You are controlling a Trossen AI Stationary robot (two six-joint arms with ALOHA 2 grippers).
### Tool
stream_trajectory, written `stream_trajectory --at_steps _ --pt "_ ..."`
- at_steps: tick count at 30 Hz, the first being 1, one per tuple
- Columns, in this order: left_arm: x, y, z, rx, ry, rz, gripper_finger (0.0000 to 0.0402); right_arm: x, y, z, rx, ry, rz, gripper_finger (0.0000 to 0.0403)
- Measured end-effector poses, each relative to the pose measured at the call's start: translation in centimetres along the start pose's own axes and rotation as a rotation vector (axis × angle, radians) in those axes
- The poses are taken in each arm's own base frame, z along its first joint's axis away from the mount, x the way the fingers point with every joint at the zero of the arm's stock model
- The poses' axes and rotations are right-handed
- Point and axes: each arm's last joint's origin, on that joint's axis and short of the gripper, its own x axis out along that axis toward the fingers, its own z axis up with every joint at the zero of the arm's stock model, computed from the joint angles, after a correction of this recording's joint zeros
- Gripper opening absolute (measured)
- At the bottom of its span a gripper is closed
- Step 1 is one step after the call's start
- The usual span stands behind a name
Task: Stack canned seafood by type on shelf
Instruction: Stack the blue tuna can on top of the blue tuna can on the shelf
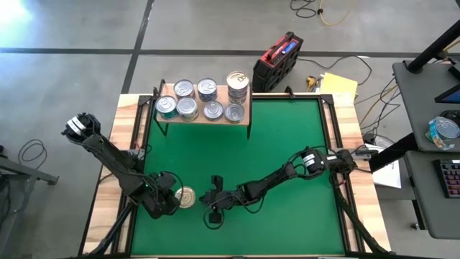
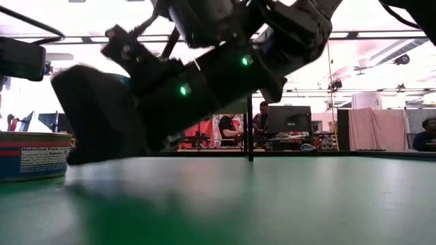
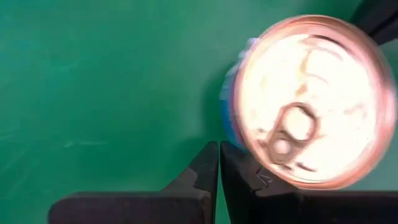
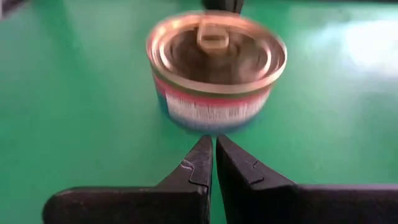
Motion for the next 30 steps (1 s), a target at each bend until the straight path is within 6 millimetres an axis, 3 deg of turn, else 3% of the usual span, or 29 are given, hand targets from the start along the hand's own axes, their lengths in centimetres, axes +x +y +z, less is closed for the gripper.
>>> stream_trajectory --at_steps 9,26,30 --pt "-0.2 -0.7 0.2 0.039 -0.034 -0.07 0.0001 0.1 0.0 0.9 -0.03 -0.021 0.002 0.0012" --pt "-3.6 -4.3 1.9 0.044 -0.237 -0.224 0.0001 0.2 0.1 0.6 -0.031 -0.008 0.018 0.0012" --pt "-3.8 -4.4 2.0 0.043 -0.253 -0.219 0.0014 0.2 0.1 0.6 -0.029 -0.012 0.017 0.0012"
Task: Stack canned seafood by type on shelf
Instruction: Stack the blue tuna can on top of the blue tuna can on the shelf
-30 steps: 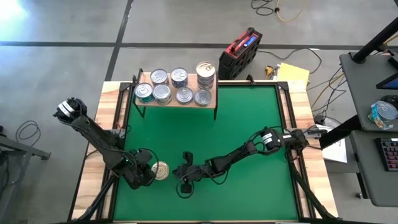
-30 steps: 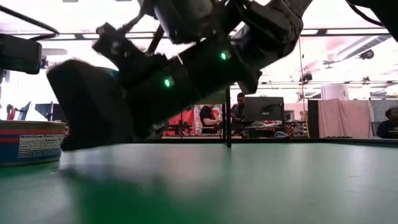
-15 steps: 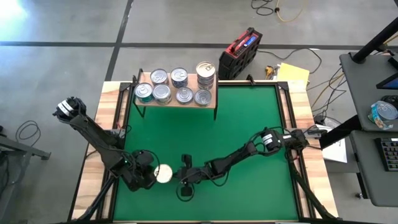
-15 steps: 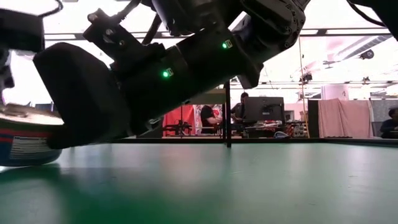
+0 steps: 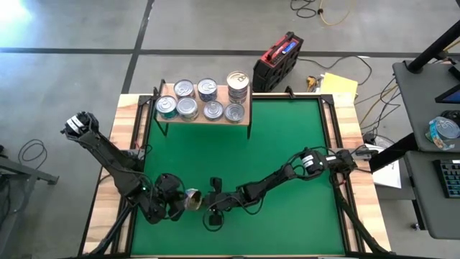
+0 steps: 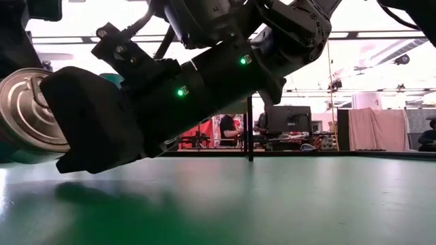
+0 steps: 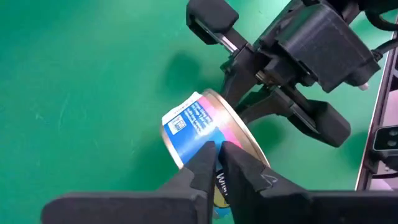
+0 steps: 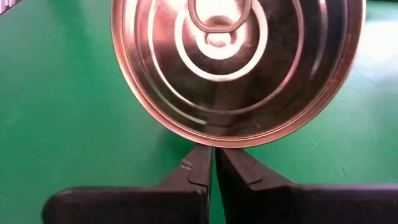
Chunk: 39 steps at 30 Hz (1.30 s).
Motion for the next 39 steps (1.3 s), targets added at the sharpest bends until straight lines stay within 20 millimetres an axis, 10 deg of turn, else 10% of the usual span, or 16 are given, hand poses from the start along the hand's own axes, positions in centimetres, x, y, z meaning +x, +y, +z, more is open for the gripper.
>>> stream_trajectory --at_steps 27,39 --pt "0.33 0.5 -0.26 0.018 -0.006 0.022 0.0253 0.11 -0.38 -0.02 0.002 0.006 -0.007 0.0012" --pt "0.34 0.33 -0.35 0.074 0.026 0.001 0.0274 0.17 -0.6 0.13 0.006 0.001 -0.02 0.0012"
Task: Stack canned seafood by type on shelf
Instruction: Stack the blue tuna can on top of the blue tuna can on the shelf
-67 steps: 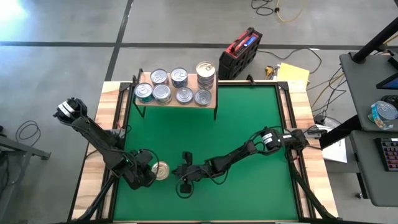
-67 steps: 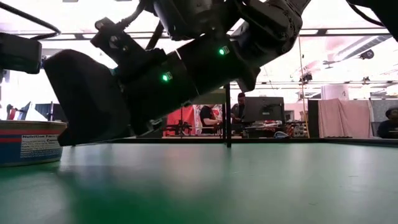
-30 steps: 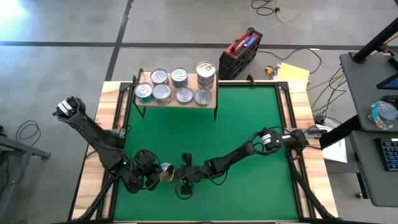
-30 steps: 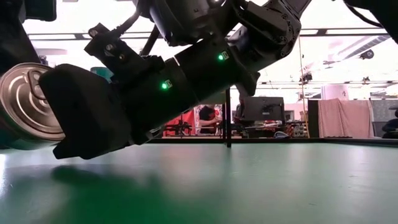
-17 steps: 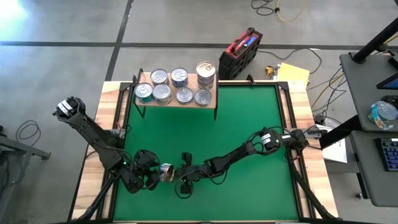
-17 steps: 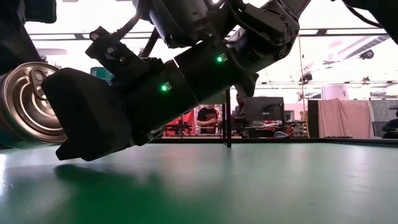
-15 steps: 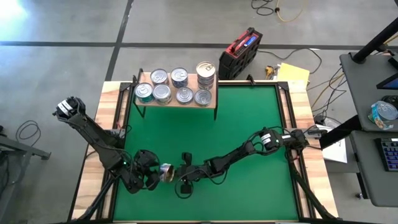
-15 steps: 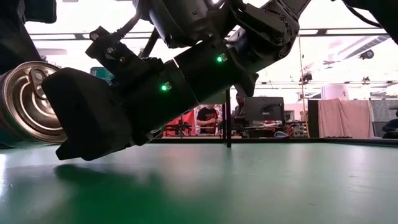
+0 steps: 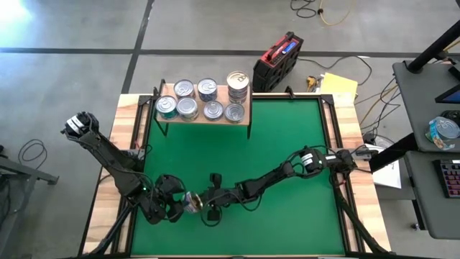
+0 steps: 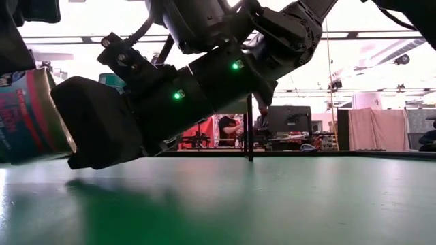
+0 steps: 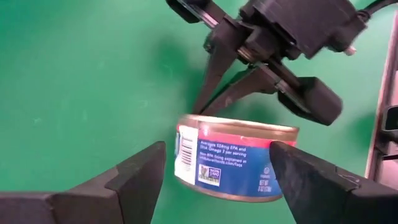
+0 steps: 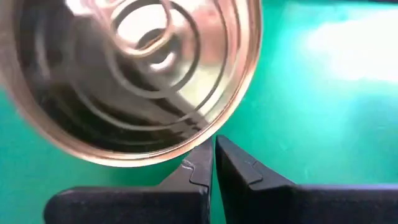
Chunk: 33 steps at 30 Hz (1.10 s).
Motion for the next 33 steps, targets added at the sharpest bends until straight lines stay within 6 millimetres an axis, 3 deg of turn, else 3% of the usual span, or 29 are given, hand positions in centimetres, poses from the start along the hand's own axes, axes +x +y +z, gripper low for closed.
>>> stream_trajectory --at_steps 22,33 --pt "-0.1 1.3 0.0 -0.018 -0.023 0.118 0.0274 -0.2 0.6 -0.1 -0.014 0.016 0.079 0.0012" --pt "-1.0 0.3 1.1 -0.081 -0.026 0.077 0.0274 -0.1 0.5 0.5 -0.007 -0.006 0.069 0.0012"
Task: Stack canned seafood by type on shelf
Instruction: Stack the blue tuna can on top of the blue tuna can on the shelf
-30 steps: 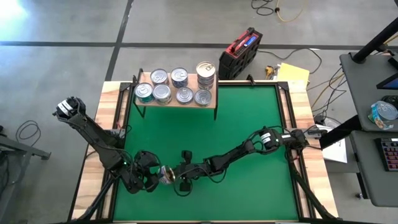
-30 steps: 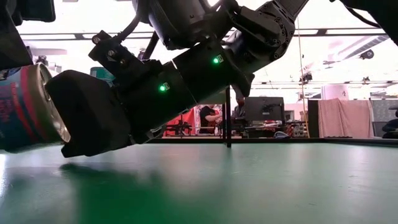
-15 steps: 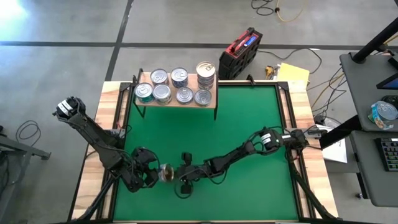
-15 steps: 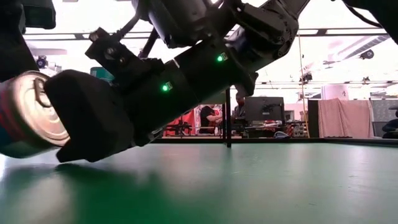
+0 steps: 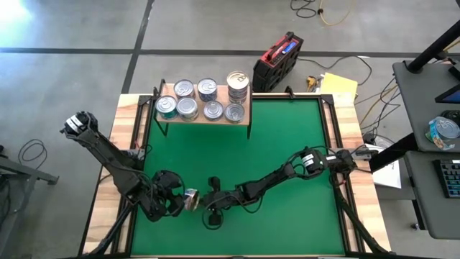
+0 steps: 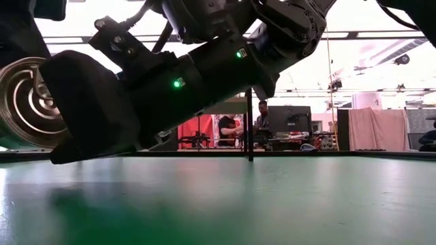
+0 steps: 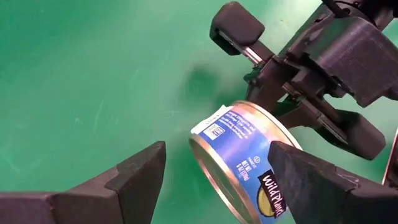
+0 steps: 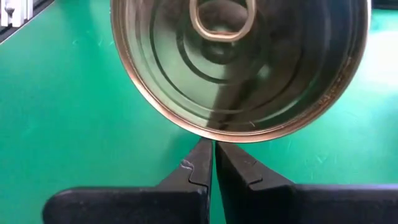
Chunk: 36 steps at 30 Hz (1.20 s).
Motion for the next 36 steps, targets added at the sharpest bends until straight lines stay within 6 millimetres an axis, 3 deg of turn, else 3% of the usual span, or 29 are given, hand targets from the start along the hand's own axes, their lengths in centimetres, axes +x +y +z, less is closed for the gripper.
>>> stream_trajectory --at_steps 22,36 --pt "1.2 1.0 -0.8 0.136 -0.005 0.079 0.0301 0.0 -0.2 -0.6 0.108 0.081 -0.044 0.0012" --pt "1.5 1.0 -1.0 0.15 -0.007 0.094 0.0302 -1.9 -0.4 0.8 0.131 0.206 -0.092 0.0012"
